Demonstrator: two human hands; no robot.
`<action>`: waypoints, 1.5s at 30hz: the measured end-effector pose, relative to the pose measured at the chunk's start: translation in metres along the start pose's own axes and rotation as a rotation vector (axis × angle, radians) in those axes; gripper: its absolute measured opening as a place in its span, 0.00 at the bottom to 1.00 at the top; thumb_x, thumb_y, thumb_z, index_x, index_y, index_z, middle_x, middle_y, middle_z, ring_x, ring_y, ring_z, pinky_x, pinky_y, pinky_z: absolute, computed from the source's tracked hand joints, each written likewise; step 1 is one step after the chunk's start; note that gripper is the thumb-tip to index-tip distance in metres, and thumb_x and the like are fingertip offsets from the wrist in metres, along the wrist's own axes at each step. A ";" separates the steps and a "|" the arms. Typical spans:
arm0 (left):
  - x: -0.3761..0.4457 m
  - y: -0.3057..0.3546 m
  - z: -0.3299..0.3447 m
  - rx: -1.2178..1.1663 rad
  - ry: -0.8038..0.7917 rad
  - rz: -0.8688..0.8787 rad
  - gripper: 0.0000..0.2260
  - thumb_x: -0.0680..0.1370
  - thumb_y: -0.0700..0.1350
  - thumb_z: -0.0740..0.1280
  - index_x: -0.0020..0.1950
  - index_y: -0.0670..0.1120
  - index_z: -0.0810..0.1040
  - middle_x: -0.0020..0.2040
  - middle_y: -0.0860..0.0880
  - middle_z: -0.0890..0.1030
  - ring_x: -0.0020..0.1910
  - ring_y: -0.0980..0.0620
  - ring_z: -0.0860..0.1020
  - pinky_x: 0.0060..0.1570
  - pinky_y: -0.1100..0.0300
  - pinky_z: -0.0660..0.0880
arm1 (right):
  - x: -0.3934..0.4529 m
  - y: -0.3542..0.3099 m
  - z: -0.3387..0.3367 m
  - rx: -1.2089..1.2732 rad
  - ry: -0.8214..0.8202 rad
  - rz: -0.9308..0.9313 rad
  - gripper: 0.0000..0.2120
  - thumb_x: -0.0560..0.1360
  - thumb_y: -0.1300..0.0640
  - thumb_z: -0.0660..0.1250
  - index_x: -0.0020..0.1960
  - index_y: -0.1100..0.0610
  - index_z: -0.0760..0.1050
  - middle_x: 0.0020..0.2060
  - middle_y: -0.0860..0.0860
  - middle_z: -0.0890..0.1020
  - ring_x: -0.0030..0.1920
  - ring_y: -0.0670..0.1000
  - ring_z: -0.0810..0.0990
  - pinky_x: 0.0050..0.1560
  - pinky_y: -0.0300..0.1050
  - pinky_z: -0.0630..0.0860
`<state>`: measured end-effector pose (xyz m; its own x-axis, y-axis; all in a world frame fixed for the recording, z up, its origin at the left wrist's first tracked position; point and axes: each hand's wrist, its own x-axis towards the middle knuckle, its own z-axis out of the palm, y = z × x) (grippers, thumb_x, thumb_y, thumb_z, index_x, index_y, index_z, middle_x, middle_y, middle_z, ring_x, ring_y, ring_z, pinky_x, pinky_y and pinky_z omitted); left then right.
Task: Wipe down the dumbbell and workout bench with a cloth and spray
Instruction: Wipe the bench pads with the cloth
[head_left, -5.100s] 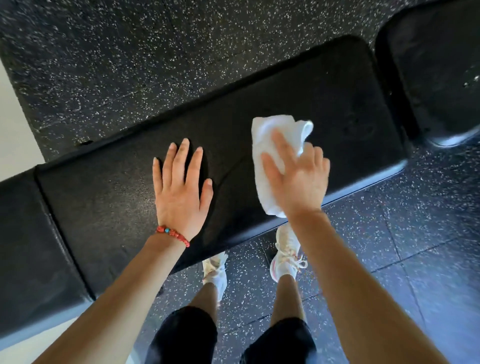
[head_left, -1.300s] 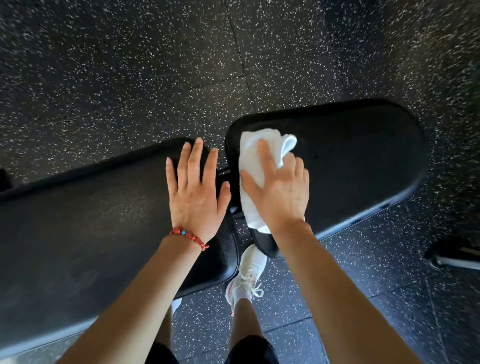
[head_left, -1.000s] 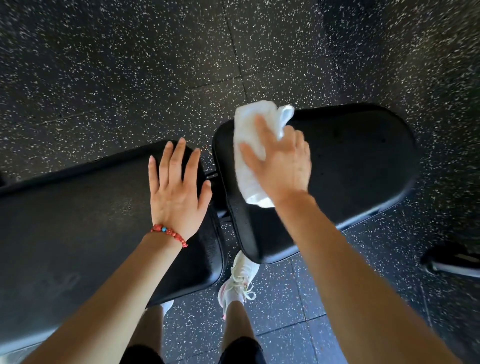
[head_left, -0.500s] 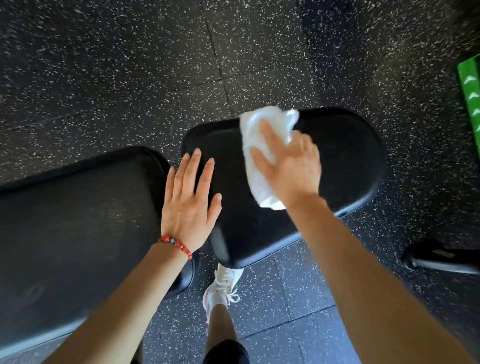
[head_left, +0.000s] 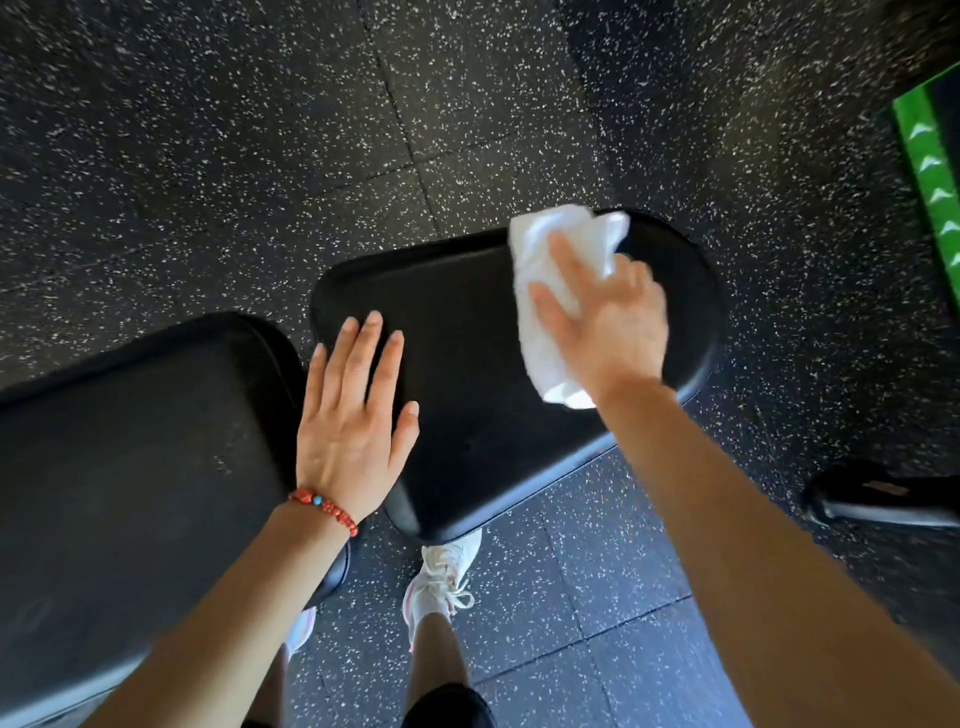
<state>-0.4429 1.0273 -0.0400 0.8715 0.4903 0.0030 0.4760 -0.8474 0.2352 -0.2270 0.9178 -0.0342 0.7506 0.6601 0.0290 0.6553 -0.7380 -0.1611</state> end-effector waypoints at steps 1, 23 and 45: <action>0.001 0.002 0.000 -0.003 -0.009 0.021 0.24 0.77 0.47 0.56 0.70 0.37 0.66 0.72 0.37 0.64 0.72 0.39 0.60 0.70 0.44 0.55 | 0.006 0.016 -0.005 -0.011 0.019 0.087 0.26 0.72 0.38 0.54 0.65 0.50 0.72 0.41 0.65 0.77 0.41 0.63 0.75 0.41 0.51 0.71; 0.014 -0.027 -0.007 -0.030 -0.140 0.298 0.24 0.78 0.48 0.56 0.70 0.35 0.65 0.72 0.36 0.64 0.71 0.38 0.61 0.68 0.42 0.60 | -0.073 -0.035 0.011 -0.011 0.223 0.506 0.22 0.71 0.42 0.61 0.59 0.53 0.77 0.34 0.60 0.76 0.33 0.60 0.75 0.33 0.47 0.72; 0.036 0.015 -0.003 -0.070 -0.156 0.415 0.24 0.77 0.48 0.57 0.71 0.39 0.67 0.72 0.38 0.64 0.71 0.37 0.62 0.68 0.40 0.58 | -0.104 -0.030 0.014 0.496 0.374 1.152 0.28 0.75 0.44 0.61 0.72 0.52 0.62 0.63 0.63 0.72 0.59 0.62 0.72 0.60 0.52 0.67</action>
<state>-0.4052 1.0327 -0.0336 0.9969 0.0702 -0.0345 0.0775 -0.9476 0.3099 -0.3259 0.8738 -0.0459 0.8865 -0.4494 -0.1106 -0.4152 -0.6667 -0.6190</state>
